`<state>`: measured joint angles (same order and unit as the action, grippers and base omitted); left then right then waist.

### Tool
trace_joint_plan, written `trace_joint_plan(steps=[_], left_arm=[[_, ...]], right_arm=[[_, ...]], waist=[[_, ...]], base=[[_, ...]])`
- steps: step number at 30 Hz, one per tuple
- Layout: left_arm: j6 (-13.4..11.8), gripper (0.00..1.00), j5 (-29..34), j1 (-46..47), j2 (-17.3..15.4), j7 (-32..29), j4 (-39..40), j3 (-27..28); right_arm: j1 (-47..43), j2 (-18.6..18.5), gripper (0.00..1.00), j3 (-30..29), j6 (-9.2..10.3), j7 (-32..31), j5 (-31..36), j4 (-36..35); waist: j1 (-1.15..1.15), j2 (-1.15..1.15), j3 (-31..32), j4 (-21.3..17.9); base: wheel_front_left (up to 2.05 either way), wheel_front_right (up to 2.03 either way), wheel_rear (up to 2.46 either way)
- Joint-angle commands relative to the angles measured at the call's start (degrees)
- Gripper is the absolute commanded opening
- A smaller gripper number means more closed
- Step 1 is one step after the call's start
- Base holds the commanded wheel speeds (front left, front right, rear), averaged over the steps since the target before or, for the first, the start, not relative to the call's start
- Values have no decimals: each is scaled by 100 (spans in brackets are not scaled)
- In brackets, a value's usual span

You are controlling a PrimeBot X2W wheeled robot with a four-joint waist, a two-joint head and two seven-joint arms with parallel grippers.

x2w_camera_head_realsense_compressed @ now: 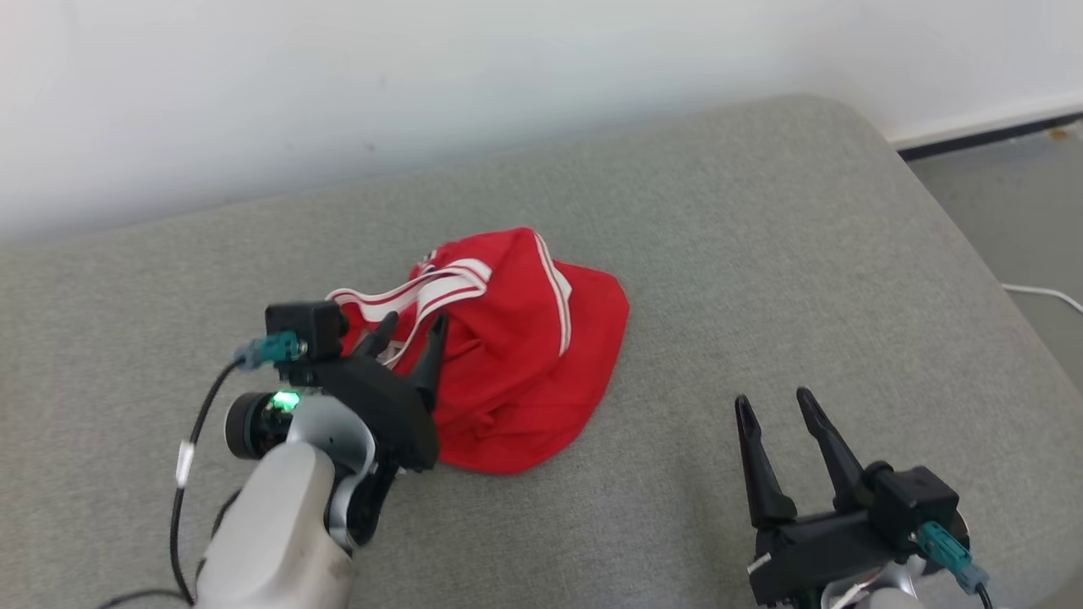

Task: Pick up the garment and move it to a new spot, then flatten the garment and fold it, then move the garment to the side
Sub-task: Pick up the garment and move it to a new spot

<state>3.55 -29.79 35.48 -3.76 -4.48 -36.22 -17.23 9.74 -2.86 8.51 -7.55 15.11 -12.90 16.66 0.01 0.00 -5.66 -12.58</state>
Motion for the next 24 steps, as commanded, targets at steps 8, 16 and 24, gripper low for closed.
trace_joint_plan(steps=[8,16,24], left_arm=[[31,100,6,-1137,-96,1360,762,71],[-219,100,512,-2338,-722,1948,1686,407],[-380,100,864,-3377,-909,1966,2376,878]], right_arm=[[-435,-4,100,-462,12,-52,296,-5],[-661,-28,100,-807,12,-309,711,-245],[-729,-375,100,-734,12,-407,673,-291]], waist=[[-1,0,681,760],[-1,0,899,1260],[-1,0,979,1447]], base=[[0,0,0],[0,0,0],[0,0,0]])
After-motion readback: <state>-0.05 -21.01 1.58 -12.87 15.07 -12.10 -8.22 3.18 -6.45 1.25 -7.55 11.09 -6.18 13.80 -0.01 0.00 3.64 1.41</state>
